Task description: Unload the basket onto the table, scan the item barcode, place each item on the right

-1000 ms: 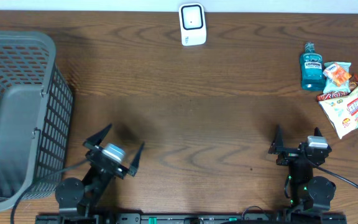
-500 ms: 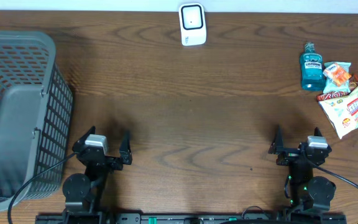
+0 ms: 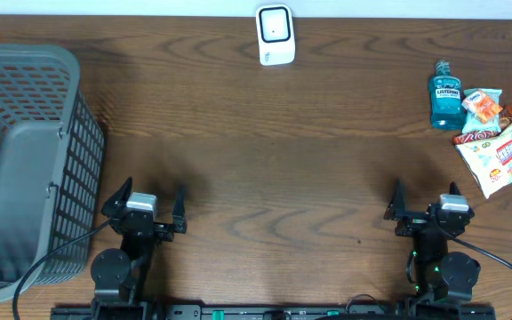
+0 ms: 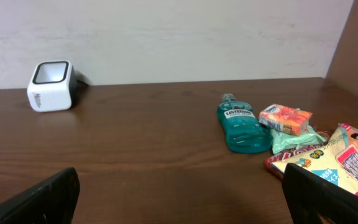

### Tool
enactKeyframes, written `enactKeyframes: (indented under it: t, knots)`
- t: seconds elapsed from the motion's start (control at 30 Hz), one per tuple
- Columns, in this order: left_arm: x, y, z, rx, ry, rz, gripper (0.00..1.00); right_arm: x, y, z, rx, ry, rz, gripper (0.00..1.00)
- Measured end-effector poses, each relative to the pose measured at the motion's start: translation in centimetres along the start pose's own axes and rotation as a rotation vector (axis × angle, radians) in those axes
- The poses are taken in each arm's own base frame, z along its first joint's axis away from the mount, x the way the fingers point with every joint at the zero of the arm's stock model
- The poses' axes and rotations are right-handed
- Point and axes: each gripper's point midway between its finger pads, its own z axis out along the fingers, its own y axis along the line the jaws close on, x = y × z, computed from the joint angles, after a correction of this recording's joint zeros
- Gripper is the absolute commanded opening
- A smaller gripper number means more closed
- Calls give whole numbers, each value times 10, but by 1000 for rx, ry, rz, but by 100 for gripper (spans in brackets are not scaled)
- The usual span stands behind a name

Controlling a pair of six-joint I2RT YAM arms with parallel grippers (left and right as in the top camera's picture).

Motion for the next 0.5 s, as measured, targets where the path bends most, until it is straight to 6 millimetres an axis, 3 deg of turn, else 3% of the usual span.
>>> enactKeyframes:
  t: [0.5]
  knots:
    - [2,12,0,-68,2,-170,98,0,0,0,0,0,0,99]
